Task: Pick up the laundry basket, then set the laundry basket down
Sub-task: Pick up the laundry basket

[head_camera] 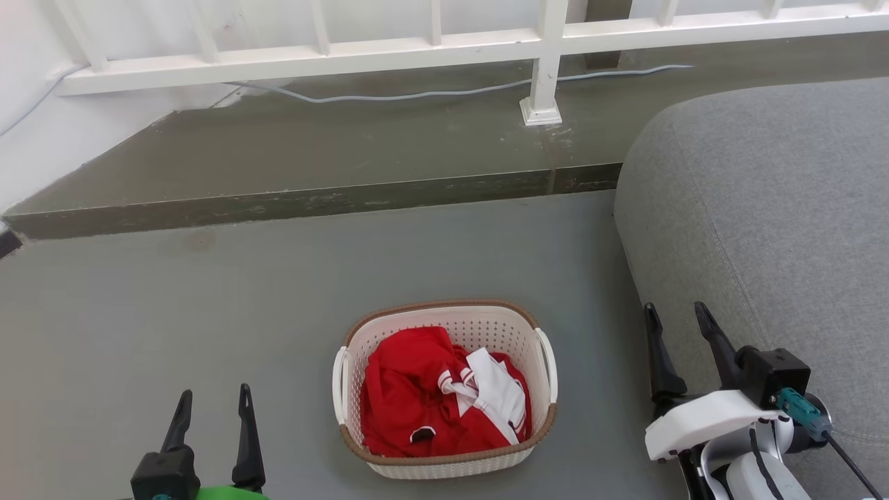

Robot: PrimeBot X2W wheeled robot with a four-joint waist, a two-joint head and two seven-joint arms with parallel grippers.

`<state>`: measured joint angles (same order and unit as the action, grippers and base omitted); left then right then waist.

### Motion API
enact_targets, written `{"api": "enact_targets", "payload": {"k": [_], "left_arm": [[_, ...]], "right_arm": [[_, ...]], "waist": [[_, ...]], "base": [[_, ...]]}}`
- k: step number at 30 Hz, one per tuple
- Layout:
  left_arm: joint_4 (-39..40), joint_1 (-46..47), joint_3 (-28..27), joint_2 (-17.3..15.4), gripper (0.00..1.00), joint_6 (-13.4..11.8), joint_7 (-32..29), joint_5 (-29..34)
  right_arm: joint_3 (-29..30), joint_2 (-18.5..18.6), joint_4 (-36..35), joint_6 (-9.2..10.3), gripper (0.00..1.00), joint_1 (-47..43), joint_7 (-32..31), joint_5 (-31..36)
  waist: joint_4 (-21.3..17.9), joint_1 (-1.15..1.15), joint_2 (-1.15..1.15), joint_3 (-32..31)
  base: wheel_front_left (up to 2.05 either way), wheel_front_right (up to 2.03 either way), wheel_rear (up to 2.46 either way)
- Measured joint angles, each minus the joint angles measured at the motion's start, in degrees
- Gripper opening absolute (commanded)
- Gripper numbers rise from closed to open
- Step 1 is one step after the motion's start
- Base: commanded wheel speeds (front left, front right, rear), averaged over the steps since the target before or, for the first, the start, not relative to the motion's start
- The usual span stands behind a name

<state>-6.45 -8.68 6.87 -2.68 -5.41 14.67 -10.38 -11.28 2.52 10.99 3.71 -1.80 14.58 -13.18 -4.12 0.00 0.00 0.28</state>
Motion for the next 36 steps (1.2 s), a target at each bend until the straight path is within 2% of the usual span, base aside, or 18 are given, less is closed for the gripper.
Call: {"api": "enact_targets", "payload": {"k": [20, 28, 36], "left_arm": [[2.07, -1.26, 0.29, -0.01, 1.00, 0.00, 0.00, 0.55], [1.81, -0.03, 0.27, -0.23, 1.00, 0.00, 0.00, 0.57], [-1.16, 7.63, 0.36, -0.47, 1.00, 0.10, -0.58, 0.57]], "right_arm": [[-0.15, -0.02, -1.76, 0.42, 1.00, -0.71, 0.00, 0.03], [0.16, -0.02, -1.72, 0.41, 1.00, 2.40, 0.00, 0.38], [0.82, 0.02, 1.62, 0.34, 1.00, 8.68, 0.00, 0.64]], "waist": [[-0.36, 0.00, 0.00, 2.96], [-0.59, 0.00, 0.00, 7.13], [-0.71, 0.00, 0.00, 13.63]], "base": [[0.00, 0.00, 0.00], [0.00, 0.00, 0.00], [0.00, 0.00, 0.00]]}}
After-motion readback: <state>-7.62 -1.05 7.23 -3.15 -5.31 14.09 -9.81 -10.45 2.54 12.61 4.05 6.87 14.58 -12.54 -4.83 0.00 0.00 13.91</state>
